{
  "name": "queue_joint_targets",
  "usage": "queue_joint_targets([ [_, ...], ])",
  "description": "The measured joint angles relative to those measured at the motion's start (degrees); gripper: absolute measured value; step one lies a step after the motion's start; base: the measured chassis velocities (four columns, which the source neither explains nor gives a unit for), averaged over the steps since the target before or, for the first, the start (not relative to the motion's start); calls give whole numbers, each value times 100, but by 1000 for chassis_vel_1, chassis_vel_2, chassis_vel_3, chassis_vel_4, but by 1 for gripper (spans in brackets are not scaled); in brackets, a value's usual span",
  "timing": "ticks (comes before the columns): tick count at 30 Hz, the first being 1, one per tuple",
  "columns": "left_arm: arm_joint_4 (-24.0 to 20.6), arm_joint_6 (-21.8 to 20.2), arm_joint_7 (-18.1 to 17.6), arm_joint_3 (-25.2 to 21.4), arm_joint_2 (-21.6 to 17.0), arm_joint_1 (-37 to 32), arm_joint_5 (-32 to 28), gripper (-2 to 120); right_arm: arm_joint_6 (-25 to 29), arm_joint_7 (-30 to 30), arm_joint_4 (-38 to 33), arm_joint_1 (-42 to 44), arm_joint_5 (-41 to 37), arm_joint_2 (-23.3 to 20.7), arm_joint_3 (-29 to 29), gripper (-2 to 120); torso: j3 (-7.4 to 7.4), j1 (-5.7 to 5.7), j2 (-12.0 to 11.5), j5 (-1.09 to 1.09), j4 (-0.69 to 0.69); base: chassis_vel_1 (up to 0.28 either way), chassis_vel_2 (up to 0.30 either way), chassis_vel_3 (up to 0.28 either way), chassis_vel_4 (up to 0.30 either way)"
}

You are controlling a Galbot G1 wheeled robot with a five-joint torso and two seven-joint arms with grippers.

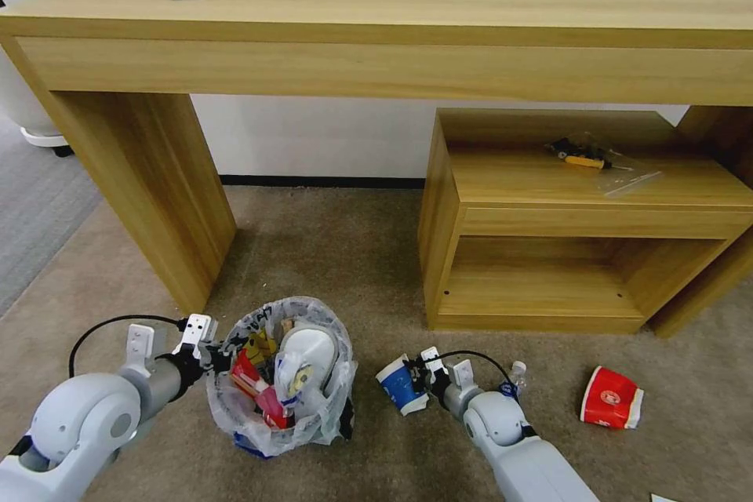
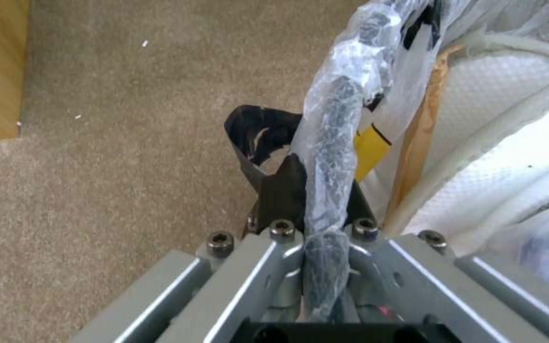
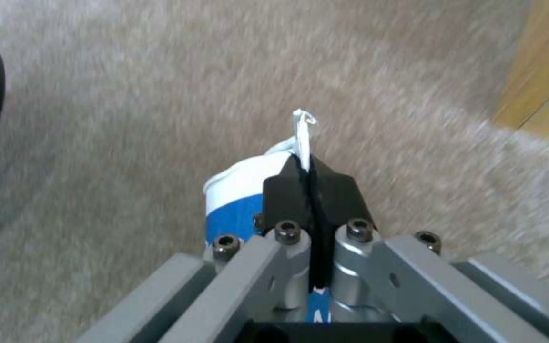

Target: Pick up the trash bin and place the garbage on the floor into it.

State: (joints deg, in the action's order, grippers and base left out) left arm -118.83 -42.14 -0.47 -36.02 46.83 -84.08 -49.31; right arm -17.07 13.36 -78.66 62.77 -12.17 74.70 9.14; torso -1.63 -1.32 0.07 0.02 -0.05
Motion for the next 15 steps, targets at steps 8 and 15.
queue_joint_targets([
  [8, 0, 0, 8, -4, 54, 0, 33, 0, 20, -107, -858, 135, -212, -288, 192, 0, 0, 0, 0, -1, 0, 0, 0, 0, 0],
  [15, -22, 0, -47, 18, 133, 4, 63, 0, 168, -130, -1848, 83, -391, -521, 315, 0, 0, 1, 1, 0, 0, 0, 0, 0, 0],
])
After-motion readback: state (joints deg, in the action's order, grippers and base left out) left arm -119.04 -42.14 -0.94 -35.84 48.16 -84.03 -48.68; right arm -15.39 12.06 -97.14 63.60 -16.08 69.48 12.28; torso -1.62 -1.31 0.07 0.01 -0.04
